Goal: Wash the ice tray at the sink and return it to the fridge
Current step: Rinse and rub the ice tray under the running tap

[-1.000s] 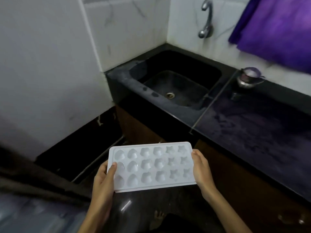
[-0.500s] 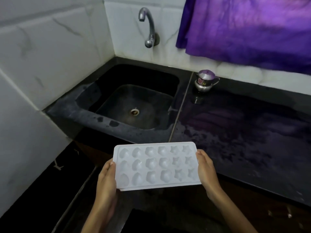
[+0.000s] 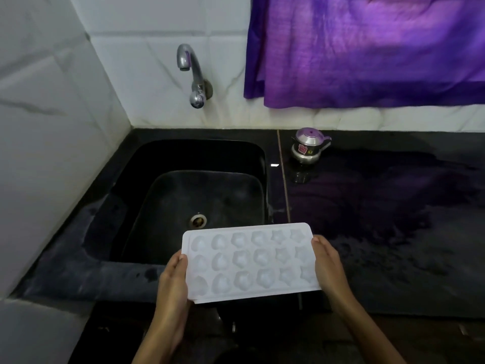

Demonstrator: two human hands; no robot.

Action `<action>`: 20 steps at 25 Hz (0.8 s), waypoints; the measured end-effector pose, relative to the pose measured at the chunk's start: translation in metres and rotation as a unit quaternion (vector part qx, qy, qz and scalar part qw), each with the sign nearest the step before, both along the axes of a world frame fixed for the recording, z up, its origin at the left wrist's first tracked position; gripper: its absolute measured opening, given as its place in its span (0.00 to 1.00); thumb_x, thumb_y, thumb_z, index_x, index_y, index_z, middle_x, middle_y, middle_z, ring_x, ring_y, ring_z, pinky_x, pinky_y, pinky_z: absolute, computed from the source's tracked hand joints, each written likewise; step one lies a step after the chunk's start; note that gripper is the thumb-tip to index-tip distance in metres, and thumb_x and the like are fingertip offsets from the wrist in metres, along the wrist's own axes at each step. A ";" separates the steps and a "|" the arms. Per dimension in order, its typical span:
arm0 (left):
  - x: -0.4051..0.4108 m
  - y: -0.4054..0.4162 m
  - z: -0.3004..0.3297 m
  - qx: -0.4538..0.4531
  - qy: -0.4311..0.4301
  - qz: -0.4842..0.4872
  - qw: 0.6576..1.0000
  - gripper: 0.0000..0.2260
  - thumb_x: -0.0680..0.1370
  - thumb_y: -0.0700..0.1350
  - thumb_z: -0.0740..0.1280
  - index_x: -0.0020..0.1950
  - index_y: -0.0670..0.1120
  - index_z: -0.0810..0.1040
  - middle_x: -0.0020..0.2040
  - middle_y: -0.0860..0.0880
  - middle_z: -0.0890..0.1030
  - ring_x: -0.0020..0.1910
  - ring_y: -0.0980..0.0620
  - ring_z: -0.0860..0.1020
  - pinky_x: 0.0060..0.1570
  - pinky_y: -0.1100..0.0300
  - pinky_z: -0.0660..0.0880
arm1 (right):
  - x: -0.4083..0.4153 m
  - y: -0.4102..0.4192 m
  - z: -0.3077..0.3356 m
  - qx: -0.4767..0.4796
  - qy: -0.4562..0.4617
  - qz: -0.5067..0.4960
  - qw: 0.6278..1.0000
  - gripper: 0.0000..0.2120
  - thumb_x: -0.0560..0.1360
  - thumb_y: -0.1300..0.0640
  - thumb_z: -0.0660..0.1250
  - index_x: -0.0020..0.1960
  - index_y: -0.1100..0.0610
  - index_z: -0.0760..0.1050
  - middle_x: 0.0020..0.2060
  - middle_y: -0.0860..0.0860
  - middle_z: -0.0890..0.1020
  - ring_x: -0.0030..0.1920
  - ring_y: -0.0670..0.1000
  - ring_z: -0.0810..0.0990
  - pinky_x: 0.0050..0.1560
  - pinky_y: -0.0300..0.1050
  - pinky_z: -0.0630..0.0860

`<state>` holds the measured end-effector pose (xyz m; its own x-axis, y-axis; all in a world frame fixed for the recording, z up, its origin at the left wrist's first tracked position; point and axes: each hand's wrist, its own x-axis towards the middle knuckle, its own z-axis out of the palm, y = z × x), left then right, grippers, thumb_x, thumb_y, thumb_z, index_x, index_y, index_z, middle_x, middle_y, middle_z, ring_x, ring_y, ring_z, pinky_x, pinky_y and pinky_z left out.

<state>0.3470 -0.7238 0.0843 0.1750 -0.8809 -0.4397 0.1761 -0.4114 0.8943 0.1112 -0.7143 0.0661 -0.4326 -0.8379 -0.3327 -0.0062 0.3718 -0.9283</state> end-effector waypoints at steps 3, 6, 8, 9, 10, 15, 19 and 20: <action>0.013 -0.025 0.000 -0.003 -0.002 -0.033 0.999 0.12 0.82 0.45 0.55 0.54 0.47 0.79 0.47 0.46 0.84 0.45 0.47 0.82 0.38 0.55 0.76 | 0.012 -0.013 0.001 -0.004 0.023 -0.025 0.999 0.15 0.82 0.57 0.52 0.55 0.66 0.72 0.50 0.59 0.77 0.46 0.47 0.78 0.44 0.40 0.74; 0.020 -0.045 0.000 -0.007 0.019 -0.055 0.998 0.13 0.82 0.45 0.54 0.53 0.48 0.78 0.49 0.47 0.84 0.45 0.48 0.82 0.39 0.55 0.76 | 0.018 -0.025 0.002 -0.011 0.032 -0.047 0.998 0.16 0.82 0.57 0.52 0.54 0.68 0.72 0.46 0.62 0.77 0.51 0.58 0.76 0.44 0.38 0.74; 0.023 -0.055 0.001 -0.012 0.038 -0.059 0.997 0.12 0.82 0.47 0.54 0.53 0.49 0.77 0.49 0.49 0.83 0.45 0.49 0.81 0.38 0.55 0.75 | 0.021 -0.035 0.003 -0.014 0.036 -0.043 0.998 0.15 0.82 0.57 0.52 0.51 0.66 0.72 0.40 0.57 0.76 0.44 0.55 0.76 0.37 0.28 0.71; 0.024 -0.058 0.003 -0.016 0.053 -0.061 0.997 0.12 0.82 0.49 0.55 0.55 0.50 0.76 0.50 0.50 0.83 0.46 0.49 0.81 0.37 0.55 0.76 | 0.023 -0.040 0.004 -0.015 0.038 -0.039 0.998 0.14 0.82 0.57 0.52 0.49 0.65 0.72 0.37 0.52 0.75 0.40 0.51 0.75 0.33 0.25 0.70; 0.025 -0.063 0.004 -0.017 0.070 -0.064 0.995 0.12 0.82 0.50 0.55 0.58 0.49 0.75 0.51 0.50 0.83 0.47 0.48 0.82 0.37 0.55 0.77 | 0.025 -0.046 0.005 -0.018 0.038 -0.034 0.999 0.14 0.82 0.58 0.52 0.48 0.65 0.72 0.37 0.50 0.75 0.39 0.47 0.73 0.32 0.24 0.69; 0.030 -0.087 0.004 -0.018 0.106 -0.033 0.994 0.16 0.82 0.52 0.54 0.65 0.48 0.72 0.57 0.47 0.81 0.50 0.46 0.81 0.34 0.55 0.80 | 0.031 -0.083 0.009 -0.030 0.039 -0.007 0.999 0.13 0.82 0.58 0.52 0.42 0.59 0.71 0.36 0.49 0.74 0.37 0.45 0.72 0.37 0.34 0.70; 0.040 -0.114 0.005 -0.010 0.103 0.011 0.995 0.15 0.82 0.51 0.55 0.63 0.48 0.74 0.54 0.47 0.82 0.48 0.46 0.81 0.31 0.56 0.79 | 0.036 -0.113 0.013 -0.020 0.058 0.051 0.997 0.14 0.81 0.57 0.53 0.39 0.55 0.70 0.34 0.47 0.74 0.35 0.43 0.72 0.35 0.32 0.68; 0.044 -0.123 0.005 -0.008 0.101 0.020 0.995 0.15 0.81 0.51 0.56 0.63 0.47 0.75 0.53 0.47 0.82 0.47 0.46 0.81 0.31 0.56 0.79 | 0.037 -0.122 0.013 -0.013 0.063 0.068 0.996 0.14 0.81 0.55 0.54 0.40 0.55 0.72 0.34 0.46 0.75 0.36 0.43 0.73 0.37 0.34 0.69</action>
<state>0.3911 -0.8467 0.0892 0.1194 -0.8824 -0.4551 0.3691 -0.3861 0.8454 0.1484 -0.8360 0.0792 -0.3509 -0.8994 -0.2607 -0.1722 0.3356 -0.9261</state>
